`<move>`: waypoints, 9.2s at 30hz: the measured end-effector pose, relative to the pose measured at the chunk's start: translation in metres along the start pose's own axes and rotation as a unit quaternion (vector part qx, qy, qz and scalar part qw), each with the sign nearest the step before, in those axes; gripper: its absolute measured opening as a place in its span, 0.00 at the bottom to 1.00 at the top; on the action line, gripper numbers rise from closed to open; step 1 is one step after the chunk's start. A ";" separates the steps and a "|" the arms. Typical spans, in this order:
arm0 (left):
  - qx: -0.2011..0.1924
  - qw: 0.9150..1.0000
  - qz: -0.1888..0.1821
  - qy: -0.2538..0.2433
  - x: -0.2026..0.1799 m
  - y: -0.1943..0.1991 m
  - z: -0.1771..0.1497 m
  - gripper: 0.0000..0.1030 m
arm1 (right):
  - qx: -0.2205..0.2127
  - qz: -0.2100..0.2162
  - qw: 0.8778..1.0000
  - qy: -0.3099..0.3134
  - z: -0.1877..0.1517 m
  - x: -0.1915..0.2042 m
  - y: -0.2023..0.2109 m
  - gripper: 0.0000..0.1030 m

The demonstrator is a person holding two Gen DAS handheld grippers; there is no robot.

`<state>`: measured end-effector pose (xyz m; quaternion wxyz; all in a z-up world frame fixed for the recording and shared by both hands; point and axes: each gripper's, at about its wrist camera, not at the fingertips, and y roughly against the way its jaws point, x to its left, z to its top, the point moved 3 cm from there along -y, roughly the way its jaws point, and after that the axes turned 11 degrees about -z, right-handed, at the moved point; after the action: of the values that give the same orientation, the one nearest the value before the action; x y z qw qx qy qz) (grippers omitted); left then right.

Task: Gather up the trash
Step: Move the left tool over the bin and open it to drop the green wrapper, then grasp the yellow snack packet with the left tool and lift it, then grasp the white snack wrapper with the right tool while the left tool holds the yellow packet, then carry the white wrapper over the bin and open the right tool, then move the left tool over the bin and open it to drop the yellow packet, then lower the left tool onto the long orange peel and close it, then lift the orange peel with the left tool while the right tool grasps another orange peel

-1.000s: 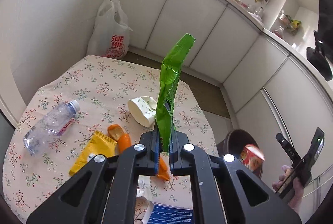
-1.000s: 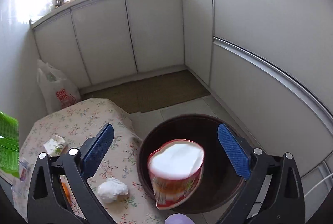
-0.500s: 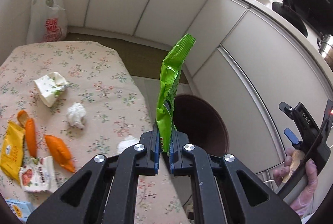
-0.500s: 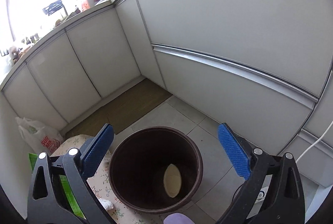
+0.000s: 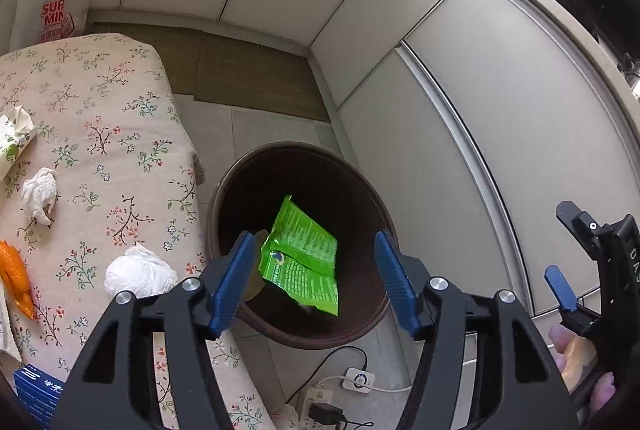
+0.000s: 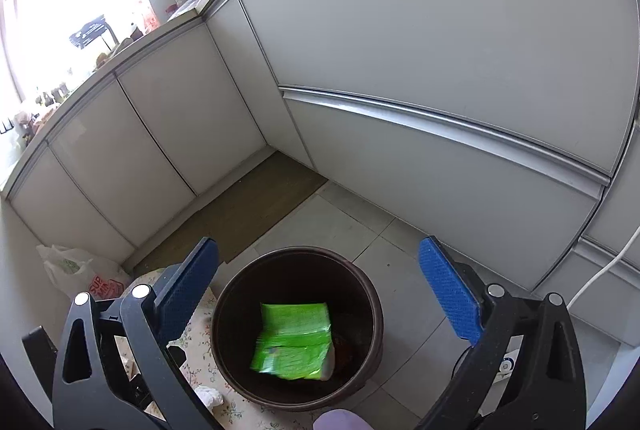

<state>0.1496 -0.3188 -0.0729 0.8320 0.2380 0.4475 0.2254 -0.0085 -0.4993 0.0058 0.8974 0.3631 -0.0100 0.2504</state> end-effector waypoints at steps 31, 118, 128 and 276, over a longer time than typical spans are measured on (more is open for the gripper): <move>0.032 0.945 0.236 0.222 0.290 0.228 -0.079 0.74 | 0.109 0.078 0.929 0.344 -0.147 0.169 0.016 0.93; -0.097 0.969 0.206 0.094 0.233 0.294 -0.042 0.02 | 0.394 0.257 0.824 0.318 -0.321 0.260 0.035 0.05; -0.100 0.974 0.187 0.077 0.209 0.269 -0.037 0.02 | 0.305 0.272 0.874 0.264 -0.226 0.219 0.039 0.05; -0.217 0.947 0.138 0.193 0.245 0.351 -0.028 0.18 | 0.228 0.166 0.821 0.496 -0.344 0.326 0.014 0.88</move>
<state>0.1909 0.1061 -0.0328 0.7223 0.0627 0.5024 0.4711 0.2142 -0.1203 -0.1734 0.6174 0.3770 0.4335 0.5374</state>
